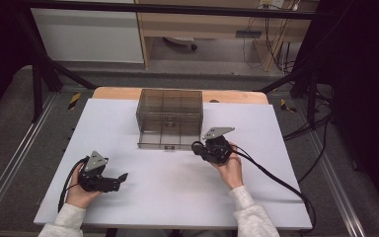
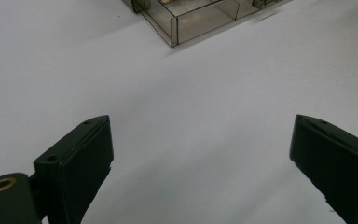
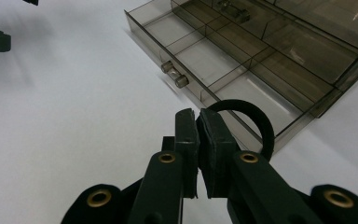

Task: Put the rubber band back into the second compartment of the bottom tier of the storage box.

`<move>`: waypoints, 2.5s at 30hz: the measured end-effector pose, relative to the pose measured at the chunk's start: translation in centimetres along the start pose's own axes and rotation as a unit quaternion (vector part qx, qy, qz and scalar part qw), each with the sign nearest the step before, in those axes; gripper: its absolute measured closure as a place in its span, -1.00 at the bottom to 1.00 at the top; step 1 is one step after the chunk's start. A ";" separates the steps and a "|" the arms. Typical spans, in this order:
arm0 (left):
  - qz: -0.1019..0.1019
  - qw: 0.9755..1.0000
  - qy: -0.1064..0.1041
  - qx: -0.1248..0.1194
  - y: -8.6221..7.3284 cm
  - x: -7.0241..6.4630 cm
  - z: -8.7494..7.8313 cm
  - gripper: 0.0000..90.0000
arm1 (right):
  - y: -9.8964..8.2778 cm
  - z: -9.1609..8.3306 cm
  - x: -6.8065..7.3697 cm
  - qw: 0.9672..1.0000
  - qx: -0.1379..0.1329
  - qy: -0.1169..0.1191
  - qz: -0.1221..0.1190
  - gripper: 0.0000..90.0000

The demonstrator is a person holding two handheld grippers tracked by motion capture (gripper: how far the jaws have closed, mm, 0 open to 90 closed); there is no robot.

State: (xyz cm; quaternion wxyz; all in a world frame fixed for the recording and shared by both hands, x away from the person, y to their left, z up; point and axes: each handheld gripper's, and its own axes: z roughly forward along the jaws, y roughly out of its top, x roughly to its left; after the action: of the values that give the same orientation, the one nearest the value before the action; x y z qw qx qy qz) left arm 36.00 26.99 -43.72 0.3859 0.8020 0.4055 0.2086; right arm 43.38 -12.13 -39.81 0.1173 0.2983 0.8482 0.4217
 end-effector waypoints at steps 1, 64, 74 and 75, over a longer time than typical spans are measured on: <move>0.000 1.000 0.000 0.000 0.0 0.0 0.0 -0.86 | 0.1 0.0 0.1 1.000 -0.001 0.001 0.001 0.92; 0.000 1.000 -0.003 0.000 0.0 0.0 -0.1 -0.86 | 5.7 4.5 0.8 1.000 0.002 0.009 -0.010 0.92; -0.001 1.000 -0.004 -0.001 0.0 0.1 -0.1 -0.86 | 6.1 5.5 0.7 1.000 0.007 0.010 -0.009 0.92; -0.002 1.000 -0.004 -0.001 0.0 0.1 -0.1 -0.86 | 6.1 5.7 0.8 1.000 0.007 0.010 -0.007 0.92</move>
State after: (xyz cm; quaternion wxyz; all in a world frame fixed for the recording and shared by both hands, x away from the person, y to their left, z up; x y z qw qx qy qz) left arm 36.00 27.05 -43.67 0.3884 0.8016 0.4054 0.2053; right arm 47.79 -5.19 -38.49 0.1094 0.2887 0.8543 0.4181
